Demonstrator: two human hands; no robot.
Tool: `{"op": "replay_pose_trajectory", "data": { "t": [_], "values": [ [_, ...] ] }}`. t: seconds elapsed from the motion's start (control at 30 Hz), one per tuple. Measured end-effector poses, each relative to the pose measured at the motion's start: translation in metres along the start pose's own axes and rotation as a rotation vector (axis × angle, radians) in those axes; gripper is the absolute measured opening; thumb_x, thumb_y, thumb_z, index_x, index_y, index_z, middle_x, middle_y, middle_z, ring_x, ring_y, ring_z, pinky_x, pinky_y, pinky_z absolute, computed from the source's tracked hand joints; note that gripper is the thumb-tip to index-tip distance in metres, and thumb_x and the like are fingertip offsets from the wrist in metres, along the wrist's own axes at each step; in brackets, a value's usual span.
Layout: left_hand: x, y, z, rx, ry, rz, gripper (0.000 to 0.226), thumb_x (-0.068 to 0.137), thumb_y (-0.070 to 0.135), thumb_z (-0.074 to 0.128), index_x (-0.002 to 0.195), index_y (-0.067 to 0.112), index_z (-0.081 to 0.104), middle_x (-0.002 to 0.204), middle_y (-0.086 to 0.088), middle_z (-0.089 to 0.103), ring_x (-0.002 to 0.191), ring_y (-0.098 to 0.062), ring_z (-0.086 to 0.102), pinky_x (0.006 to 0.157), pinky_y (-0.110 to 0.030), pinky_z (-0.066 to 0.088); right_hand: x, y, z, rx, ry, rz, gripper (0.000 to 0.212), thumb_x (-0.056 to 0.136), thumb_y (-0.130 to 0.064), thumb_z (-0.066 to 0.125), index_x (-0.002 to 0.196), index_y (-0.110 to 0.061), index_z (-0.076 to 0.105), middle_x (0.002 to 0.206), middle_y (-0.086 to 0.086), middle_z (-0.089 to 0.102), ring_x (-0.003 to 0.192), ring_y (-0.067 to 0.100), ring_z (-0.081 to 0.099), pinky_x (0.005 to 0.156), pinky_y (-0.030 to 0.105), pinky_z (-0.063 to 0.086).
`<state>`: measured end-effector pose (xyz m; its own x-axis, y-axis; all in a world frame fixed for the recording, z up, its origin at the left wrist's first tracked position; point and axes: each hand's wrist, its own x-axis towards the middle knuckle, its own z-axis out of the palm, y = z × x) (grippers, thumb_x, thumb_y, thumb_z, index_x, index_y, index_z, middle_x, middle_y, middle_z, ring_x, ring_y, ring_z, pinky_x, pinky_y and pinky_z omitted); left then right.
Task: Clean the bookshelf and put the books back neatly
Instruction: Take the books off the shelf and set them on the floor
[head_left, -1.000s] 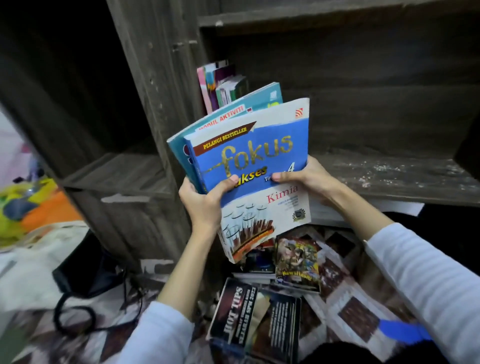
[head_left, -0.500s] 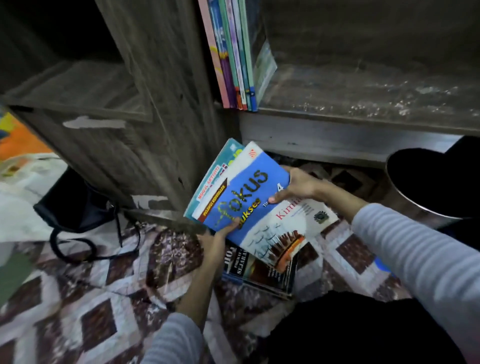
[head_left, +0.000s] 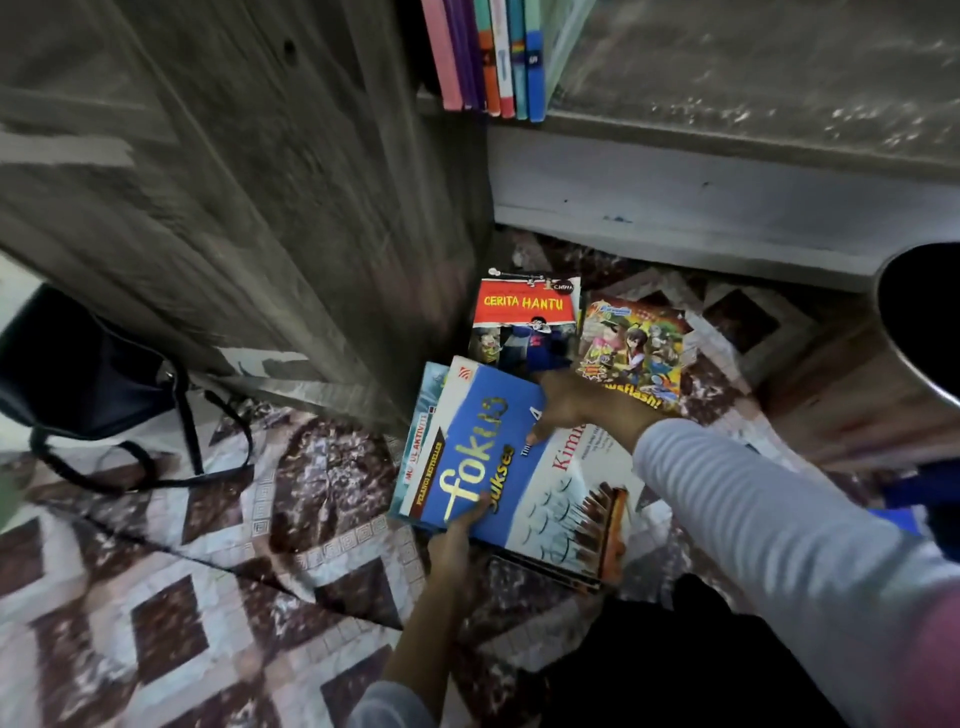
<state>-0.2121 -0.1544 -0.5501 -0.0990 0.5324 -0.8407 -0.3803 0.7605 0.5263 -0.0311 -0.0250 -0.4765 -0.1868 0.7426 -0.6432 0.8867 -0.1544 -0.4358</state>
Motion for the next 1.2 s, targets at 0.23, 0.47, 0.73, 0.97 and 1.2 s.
{"op": "replay_pose_trajectory", "data": {
  "t": [0.23, 0.47, 0.73, 0.97, 1.2],
  "values": [
    [0.011, -0.006, -0.009, 0.542, 0.098, 0.152, 0.067, 0.054, 0.057, 0.081, 0.108, 0.023, 0.060, 0.107, -0.001, 0.065, 0.097, -0.025, 0.061, 0.091, -0.042, 0.049, 0.010, 0.006, 0.025, -0.208, 0.069, 0.074, 0.065, 0.080, -0.031, 0.073, 0.131, -0.005, 0.042, 0.130, 0.014, 0.052, 0.117, 0.033, 0.052, 0.091, 0.043, 0.044],
    [0.013, 0.029, -0.014, 1.121, -0.049, 0.109, 0.080, 0.059, 0.078, 0.061, 0.093, 0.005, 0.065, 0.090, -0.017, 0.070, 0.085, -0.033, 0.067, 0.079, -0.041, 0.055, -0.004, 0.000, 0.032, -0.549, 0.216, 0.031, 0.077, 0.086, -0.039, 0.064, 0.144, -0.010, 0.022, 0.134, 0.014, 0.049, 0.121, 0.033, 0.048, 0.084, 0.043, 0.044],
    [-0.001, 0.091, 0.033, 1.333, -0.086, 0.317, 0.031, 0.087, 0.030, 0.059, 0.089, 0.000, 0.069, 0.091, -0.020, 0.070, 0.085, -0.031, 0.068, 0.077, -0.038, 0.056, -0.026, -0.008, 0.001, -0.496, 0.515, -0.112, 0.046, 0.096, -0.024, 0.044, 0.138, -0.008, 0.032, 0.131, 0.014, 0.047, 0.117, 0.032, 0.048, 0.083, 0.038, 0.045],
    [-0.058, 0.132, 0.084, 1.138, -0.013, 0.704, 0.018, 0.086, 0.022, 0.052, 0.080, 0.020, 0.068, 0.088, -0.010, 0.071, 0.082, -0.027, 0.068, 0.077, -0.036, 0.056, -0.081, -0.021, -0.052, -0.087, 0.859, -0.037, 0.033, 0.095, -0.022, 0.043, 0.122, -0.005, 0.050, 0.124, 0.016, 0.053, 0.112, 0.034, 0.053, 0.082, 0.038, 0.045],
    [-0.162, 0.180, 0.104, 0.904, 0.030, 1.031, 0.015, 0.081, 0.020, 0.056, 0.082, 0.022, 0.070, 0.090, -0.003, 0.073, 0.097, -0.023, 0.064, 0.087, -0.029, 0.050, -0.179, -0.057, -0.099, 0.181, 1.124, -0.101, 0.020, 0.092, -0.015, 0.047, 0.103, -0.003, 0.058, 0.109, 0.018, 0.060, 0.100, 0.035, 0.057, 0.078, 0.037, 0.044]
  ]
}}
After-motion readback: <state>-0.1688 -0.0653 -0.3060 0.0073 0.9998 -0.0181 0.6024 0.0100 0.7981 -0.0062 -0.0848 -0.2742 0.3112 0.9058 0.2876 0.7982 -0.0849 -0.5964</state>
